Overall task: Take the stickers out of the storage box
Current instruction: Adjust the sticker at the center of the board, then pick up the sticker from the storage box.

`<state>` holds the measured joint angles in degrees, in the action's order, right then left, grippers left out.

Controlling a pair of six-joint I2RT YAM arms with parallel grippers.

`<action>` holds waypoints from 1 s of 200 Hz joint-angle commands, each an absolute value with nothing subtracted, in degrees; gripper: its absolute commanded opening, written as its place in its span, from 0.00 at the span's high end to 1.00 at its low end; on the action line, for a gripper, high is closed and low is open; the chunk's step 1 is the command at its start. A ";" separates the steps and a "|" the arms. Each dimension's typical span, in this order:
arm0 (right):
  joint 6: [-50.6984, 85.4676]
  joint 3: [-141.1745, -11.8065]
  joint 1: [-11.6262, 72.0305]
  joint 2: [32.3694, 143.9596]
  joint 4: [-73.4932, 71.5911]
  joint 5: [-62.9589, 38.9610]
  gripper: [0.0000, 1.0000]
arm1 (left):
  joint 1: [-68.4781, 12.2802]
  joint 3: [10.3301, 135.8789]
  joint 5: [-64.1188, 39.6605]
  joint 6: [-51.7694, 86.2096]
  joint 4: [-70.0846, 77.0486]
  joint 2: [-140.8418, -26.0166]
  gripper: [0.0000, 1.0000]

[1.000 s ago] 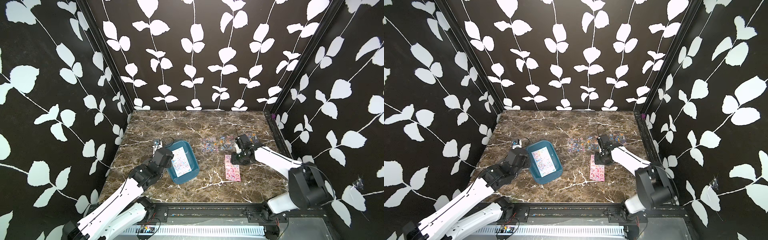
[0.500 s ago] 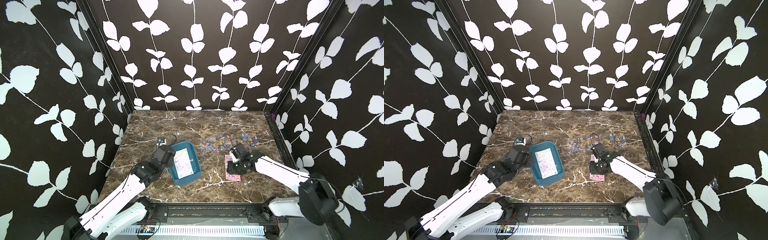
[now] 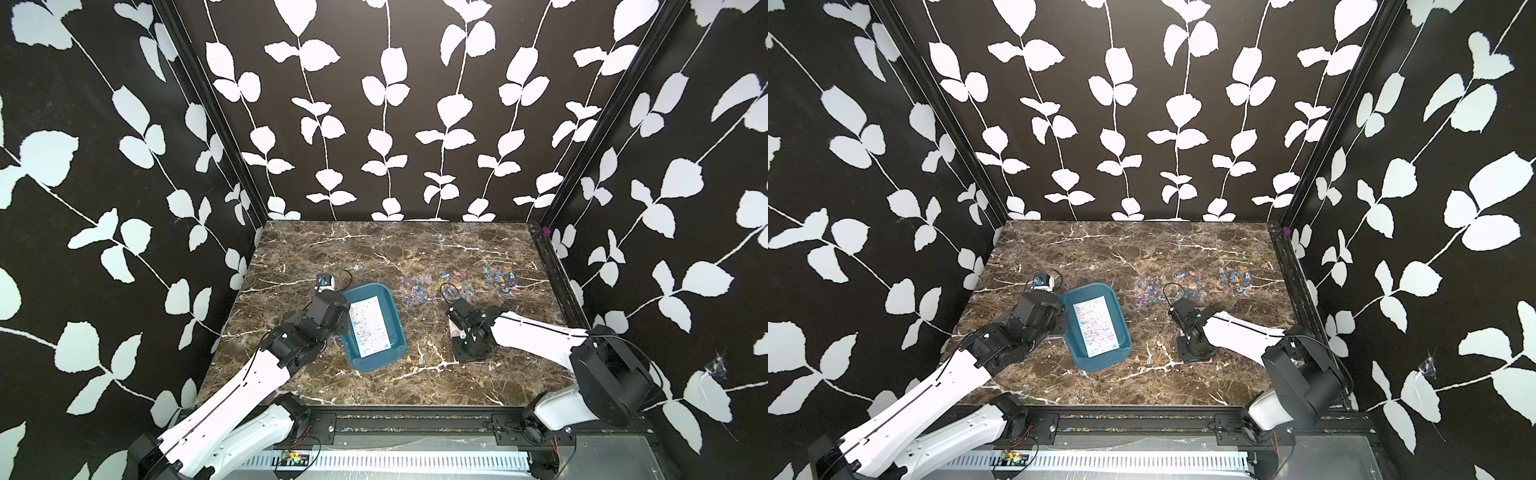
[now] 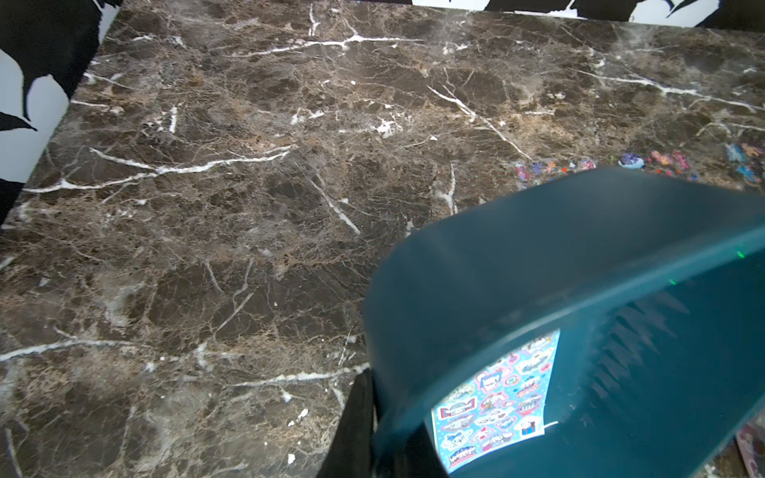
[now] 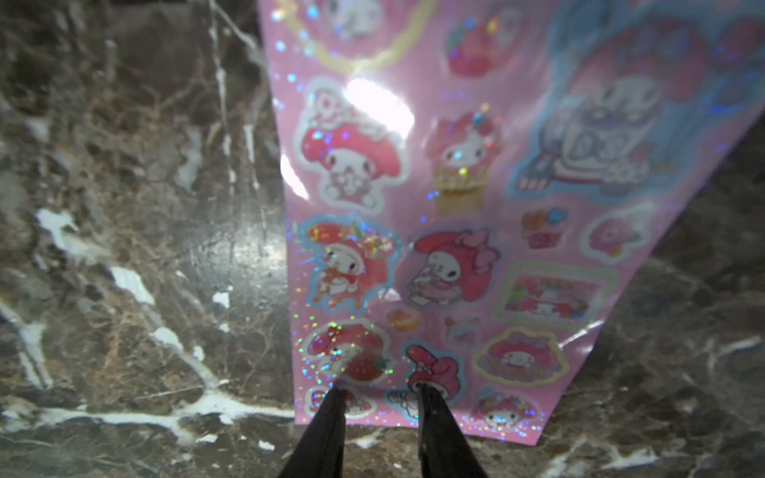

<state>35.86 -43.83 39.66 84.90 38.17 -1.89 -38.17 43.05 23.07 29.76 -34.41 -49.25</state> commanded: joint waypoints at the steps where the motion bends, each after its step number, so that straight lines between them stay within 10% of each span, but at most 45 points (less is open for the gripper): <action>1: 36.46 -44.91 39.86 86.00 40.39 0.00 0.67 | -38.23 42.45 22.43 28.84 -32.43 -47.59 1.00; 126: 43.45 -49.03 40.30 64.01 38.79 -5.24 0.52 | -38.23 44.29 25.70 28.74 -37.39 -44.14 1.00; 200: 43.25 -46.89 60.26 71.57 -4.28 -3.10 0.53 | -38.28 42.30 25.01 30.82 -36.37 -42.09 1.00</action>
